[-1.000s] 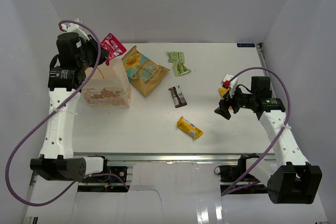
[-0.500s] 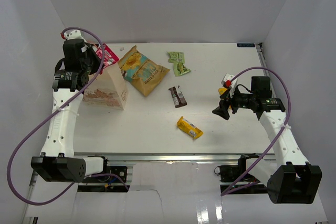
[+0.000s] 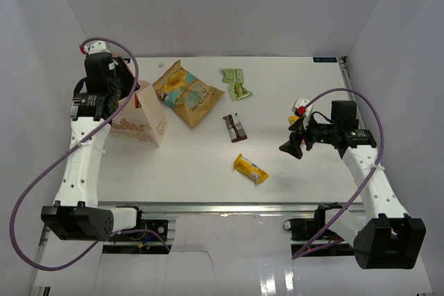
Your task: Place the snacks into the paper bag
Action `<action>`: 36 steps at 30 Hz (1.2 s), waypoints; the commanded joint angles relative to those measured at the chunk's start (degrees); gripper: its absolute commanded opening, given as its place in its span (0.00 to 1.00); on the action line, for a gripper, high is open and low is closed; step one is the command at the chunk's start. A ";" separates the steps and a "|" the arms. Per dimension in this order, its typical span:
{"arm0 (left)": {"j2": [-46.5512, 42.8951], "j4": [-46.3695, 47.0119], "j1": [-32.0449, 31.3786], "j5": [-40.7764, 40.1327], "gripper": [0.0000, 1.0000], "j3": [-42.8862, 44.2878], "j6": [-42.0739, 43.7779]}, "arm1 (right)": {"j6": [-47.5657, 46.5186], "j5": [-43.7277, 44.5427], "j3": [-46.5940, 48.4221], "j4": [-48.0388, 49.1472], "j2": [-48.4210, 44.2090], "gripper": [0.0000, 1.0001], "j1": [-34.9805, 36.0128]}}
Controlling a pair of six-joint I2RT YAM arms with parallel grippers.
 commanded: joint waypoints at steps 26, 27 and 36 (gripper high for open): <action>-21.94 17.02 0.33 40.89 0.89 -16.49 -6.95 | 26.25 32.84 -3.90 14.88 14.59 0.95 33.21; -24.13 17.82 0.24 41.51 0.89 -18.42 -9.15 | 26.51 34.61 -4.25 15.58 15.48 0.94 35.83; -29.86 22.04 -3.18 41.88 0.89 -36.27 -27.18 | 28.10 46.05 -3.20 15.05 26.74 0.71 40.34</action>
